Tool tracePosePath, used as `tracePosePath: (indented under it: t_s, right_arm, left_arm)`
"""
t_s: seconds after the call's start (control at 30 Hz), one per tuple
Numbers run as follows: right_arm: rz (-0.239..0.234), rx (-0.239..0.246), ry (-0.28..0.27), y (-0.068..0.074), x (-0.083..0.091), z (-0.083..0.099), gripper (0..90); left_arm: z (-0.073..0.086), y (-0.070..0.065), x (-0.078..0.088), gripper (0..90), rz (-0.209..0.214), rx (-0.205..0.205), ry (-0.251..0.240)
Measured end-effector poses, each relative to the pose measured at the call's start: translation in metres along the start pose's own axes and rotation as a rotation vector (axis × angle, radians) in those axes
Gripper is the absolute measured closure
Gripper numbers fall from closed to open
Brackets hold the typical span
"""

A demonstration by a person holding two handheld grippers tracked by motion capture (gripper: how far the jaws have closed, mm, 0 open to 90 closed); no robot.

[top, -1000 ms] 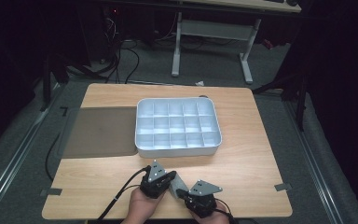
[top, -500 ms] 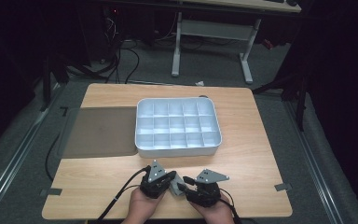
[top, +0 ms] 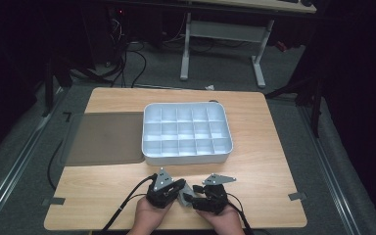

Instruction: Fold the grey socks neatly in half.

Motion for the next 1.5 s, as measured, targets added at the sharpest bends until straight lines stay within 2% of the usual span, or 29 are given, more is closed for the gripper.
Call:
tracePosePath:
  t_s: [0.2,0.37,0.67,0.77,0.9,1.03,1.07,1.1,1.2,1.4,1.5]
  right_arm:
    - [-0.028,-0.018,0.002,-0.001,-0.002,0.0,52.1]
    - [-0.046,-0.032,0.009,-0.001,-0.002,0.001,52.6]
    - [-0.072,-0.033,0.025,0.003,-0.005,0.001,53.1]
    - [-0.074,-0.034,0.026,0.004,-0.005,0.0,53.0]
    - [-0.082,-0.038,0.035,0.006,-0.006,0.001,52.7]
    - [-0.098,-0.011,0.047,0.012,-0.009,0.002,54.7]
    - [-0.105,0.002,0.054,0.015,-0.011,0.002,58.9]
    - [-0.108,0.01,0.056,0.017,-0.012,0.002,60.7]
    - [-0.106,0.034,0.044,0.02,-0.011,0.002,65.3]
    - [-0.1,0.082,0.038,0.023,-0.009,0.002,68.5]
    - [-0.108,0.089,0.036,0.023,-0.009,0.003,68.5]
  left_arm:
    - [-0.009,0.009,0.017,77.6,0.0,0.037,-0.026]
    - [0.0,0.017,0.033,73.9,0.001,0.058,0.008]
    - [0.014,0.019,0.03,74.8,0.012,0.035,0.088]
    - [0.016,0.019,0.031,75.1,0.011,0.031,0.097]
    - [0.018,0.02,0.038,75.0,0.003,-0.002,0.108]
    - [0.02,0.023,0.048,74.7,-0.013,-0.016,0.091]
    - [0.021,0.025,0.052,74.7,-0.021,-0.016,0.084]
    - [0.022,0.028,0.056,74.7,-0.035,-0.005,0.066]
    - [0.022,0.031,0.059,74.4,-0.046,0.005,0.053]
    - [0.024,0.034,0.059,73.2,-0.055,0.01,0.052]
    - [0.024,0.032,0.059,70.3,-0.068,-0.003,0.044]
Point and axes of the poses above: each handheld gripper's, and its own axes: x roughly backward along the jaws, z roughly out of its underside, y roughly to its left, the point moved 6 cm from there along -x, roughly forward along the jaws, and after that the axes turned 4 degrees about -y, right-handed, at the moved point
